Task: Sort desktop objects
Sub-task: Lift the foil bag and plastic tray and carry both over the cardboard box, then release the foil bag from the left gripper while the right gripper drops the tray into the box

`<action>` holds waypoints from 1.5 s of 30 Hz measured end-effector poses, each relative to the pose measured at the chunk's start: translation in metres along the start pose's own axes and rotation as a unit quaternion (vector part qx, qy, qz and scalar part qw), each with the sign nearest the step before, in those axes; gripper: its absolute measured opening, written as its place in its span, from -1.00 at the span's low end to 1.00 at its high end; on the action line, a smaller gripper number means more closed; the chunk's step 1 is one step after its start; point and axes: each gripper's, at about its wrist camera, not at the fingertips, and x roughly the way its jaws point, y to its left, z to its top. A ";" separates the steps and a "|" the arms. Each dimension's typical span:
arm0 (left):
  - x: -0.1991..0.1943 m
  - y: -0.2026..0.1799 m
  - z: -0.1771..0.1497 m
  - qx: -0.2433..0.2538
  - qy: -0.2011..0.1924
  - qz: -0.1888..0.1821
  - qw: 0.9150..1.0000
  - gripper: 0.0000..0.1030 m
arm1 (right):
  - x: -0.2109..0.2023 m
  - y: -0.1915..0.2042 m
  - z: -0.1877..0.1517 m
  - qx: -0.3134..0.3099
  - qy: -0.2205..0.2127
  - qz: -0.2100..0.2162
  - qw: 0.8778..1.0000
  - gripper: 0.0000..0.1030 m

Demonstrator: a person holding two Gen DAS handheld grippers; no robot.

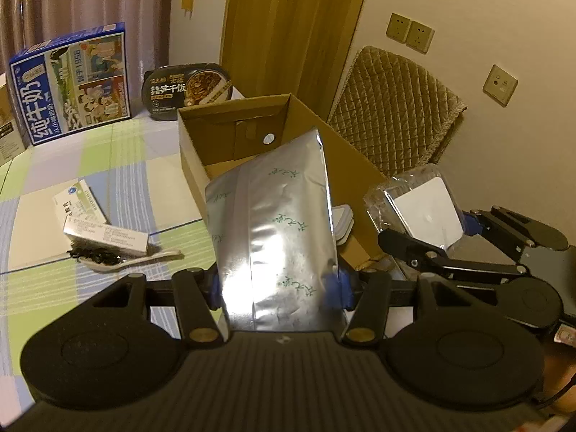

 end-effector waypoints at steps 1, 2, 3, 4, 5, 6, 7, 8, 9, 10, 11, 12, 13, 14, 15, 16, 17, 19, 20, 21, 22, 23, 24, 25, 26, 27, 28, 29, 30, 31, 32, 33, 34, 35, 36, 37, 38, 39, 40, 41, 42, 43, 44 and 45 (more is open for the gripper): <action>0.002 -0.001 0.002 0.001 0.000 -0.001 1.000 0.00 | 0.002 -0.002 0.001 0.000 0.000 -0.001 1.000 0.11; 0.004 -0.002 0.003 0.002 0.001 -0.002 1.000 0.00 | 0.004 -0.004 0.003 -0.001 -0.001 -0.002 1.000 0.11; 0.005 -0.002 0.005 0.002 0.001 -0.003 1.000 0.00 | 0.005 -0.005 0.004 -0.002 -0.001 -0.003 1.000 0.11; 0.008 -0.003 0.007 0.001 0.001 -0.004 1.000 0.00 | 0.007 -0.007 0.005 -0.003 -0.002 -0.004 1.000 0.11; 0.010 -0.004 0.010 0.001 0.001 -0.006 1.000 0.00 | 0.009 -0.009 0.007 -0.003 -0.003 -0.005 1.000 0.11; 0.013 -0.004 0.013 0.000 0.001 -0.007 1.000 0.00 | 0.011 -0.012 0.008 -0.003 -0.003 -0.006 1.000 0.11; 0.015 -0.004 0.015 0.000 0.001 -0.008 1.000 0.00 | 0.013 -0.014 0.010 -0.002 -0.004 -0.007 1.000 0.11; 0.017 -0.004 0.019 -0.002 0.001 -0.010 1.000 0.00 | 0.015 -0.016 0.011 -0.001 -0.005 -0.008 1.000 0.11; 0.020 -0.004 0.021 -0.003 0.001 -0.011 1.000 0.00 | 0.017 -0.018 0.013 0.000 -0.005 -0.009 1.000 0.11; 0.022 -0.003 0.024 -0.005 0.000 -0.012 1.000 0.00 | 0.019 -0.021 0.014 0.000 -0.006 -0.010 1.000 0.11; 0.025 -0.003 0.027 -0.006 0.000 -0.013 1.000 0.00 | 0.021 -0.023 0.017 0.000 -0.006 -0.011 1.000 0.11; 0.028 -0.002 0.031 -0.009 -0.001 -0.014 1.000 0.00 | 0.023 -0.024 0.017 0.001 -0.006 -0.012 1.000 0.11; 0.031 -0.002 0.035 -0.011 -0.002 -0.016 1.000 0.00 | 0.026 -0.026 0.019 0.001 -0.006 -0.013 1.000 0.11; 0.034 -0.001 0.038 -0.013 -0.002 -0.017 1.000 0.00 | 0.029 -0.028 0.020 0.001 -0.006 -0.014 1.000 0.11; 0.037 -0.001 0.043 -0.016 -0.003 -0.019 1.000 0.00 | 0.032 -0.030 0.021 0.001 -0.006 -0.014 1.000 0.11; 0.040 0.000 0.046 -0.020 -0.003 -0.021 1.000 0.00 | 0.035 -0.032 0.023 0.000 -0.005 -0.015 1.000 0.11; 0.043 0.001 0.050 -0.025 -0.003 -0.025 0.999 0.00 | 0.038 -0.034 0.024 0.000 -0.004 -0.015 1.000 0.11; 0.050 0.001 0.058 -0.032 -0.003 -0.031 0.999 0.00 | 0.045 -0.037 0.027 0.000 -0.003 -0.015 1.000 0.11; 0.053 0.001 0.061 -0.034 -0.002 -0.032 0.999 0.00 | 0.048 -0.039 0.028 0.002 -0.002 -0.015 1.000 0.11; 0.056 0.001 0.065 -0.035 -0.002 -0.034 0.999 0.00 | 0.052 -0.041 0.029 0.004 -0.001 -0.014 1.000 0.11; 0.060 0.000 0.068 -0.035 -0.001 -0.035 0.999 0.00 | 0.055 -0.043 0.030 0.006 0.000 -0.014 1.000 0.11; 0.064 0.000 0.071 -0.034 0.001 -0.035 0.999 0.00 | 0.059 -0.045 0.031 0.009 0.002 -0.014 1.000 0.11; 0.068 -0.001 0.074 -0.033 0.002 -0.034 0.999 0.00 | 0.062 -0.047 0.032 0.010 0.003 -0.014 1.000 0.11; 0.071 -0.002 0.076 -0.032 0.003 -0.034 0.999 0.00 | 0.066 -0.049 0.033 0.011 0.006 -0.013 1.000 0.11; 0.076 -0.001 0.078 -0.032 0.004 -0.033 0.999 0.00 | 0.070 -0.051 0.034 0.012 0.009 -0.013 1.000 0.11; 0.079 -0.001 0.080 -0.034 0.005 -0.033 0.999 0.00 | 0.074 -0.053 0.034 0.012 0.011 -0.012 1.000 0.11; 0.084 0.000 0.083 -0.037 0.006 -0.033 0.999 0.00 | 0.078 -0.054 0.035 0.013 0.013 -0.011 1.000 0.11; 0.087 0.002 0.085 -0.039 0.006 -0.033 0.999 0.00 | 0.081 -0.055 0.035 0.013 0.016 -0.010 1.000 0.11; 0.091 0.003 0.087 -0.041 0.006 -0.030 0.999 0.00 | 0.085 -0.057 0.035 0.014 0.018 -0.010 1.000 0.11; 0.095 0.004 0.089 -0.044 0.007 -0.029 0.999 0.00 | 0.088 -0.058 0.035 0.013 0.020 -0.009 1.000 0.11; 0.098 0.005 0.091 -0.047 0.007 -0.028 0.998 0.00 | 0.091 -0.058 0.036 0.013 0.022 -0.009 1.000 0.11; 0.102 0.007 0.092 -0.052 0.008 -0.027 0.998 0.00 | 0.094 -0.059 0.036 0.012 0.023 -0.010 1.000 0.11; 0.106 0.009 0.094 -0.057 0.008 -0.027 0.998 0.00 | 0.096 -0.059 0.036 0.012 0.025 -0.010 1.000 0.11; 0.110 0.011 0.095 -0.064 0.008 -0.026 0.998 0.00 | 0.099 -0.059 0.036 0.013 0.026 -0.010 1.000 0.11; 0.113 0.013 0.096 -0.071 0.008 -0.026 0.997 0.00 | 0.102 -0.060 0.036 0.014 0.028 -0.011 0.999 0.11; 0.116 0.015 0.097 -0.076 0.008 -0.027 0.997 0.00 | 0.104 -0.060 0.036 0.015 0.028 -0.011 0.999 0.11; 0.119 0.016 0.098 -0.080 0.008 -0.026 0.996 0.00 | 0.106 -0.060 0.036 0.015 0.029 -0.011 0.999 0.11; 0.122 0.016 0.098 -0.082 0.009 -0.026 0.996 0.00 | 0.107 -0.061 0.036 0.016 0.030 -0.011 0.999 0.11; 0.125 0.017 0.098 -0.083 0.010 -0.025 0.996 0.00 | 0.108 -0.061 0.036 0.017 0.031 -0.011 0.999 0.11; 0.127 0.018 0.098 -0.085 0.011 -0.024 0.996 0.01 | 0.109 -0.061 0.036 0.017 0.031 -0.011 0.999 0.11; 0.130 0.019 0.097 -0.087 0.012 -0.022 0.996 0.01 | 0.111 -0.062 0.037 0.018 0.032 -0.011 0.999 0.11; 0.132 0.020 0.097 -0.092 0.013 -0.021 0.995 0.05 | 0.112 -0.061 0.037 0.018 0.032 -0.011 0.999 0.11; 0.134 0.023 0.095 -0.099 0.014 -0.023 0.995 0.07 | 0.114 -0.061 0.037 0.018 0.032 -0.011 0.999 0.11; 0.135 0.024 0.095 -0.103 0.016 -0.023 0.994 0.20 | 0.115 -0.061 0.037 0.018 0.033 -0.011 0.999 0.11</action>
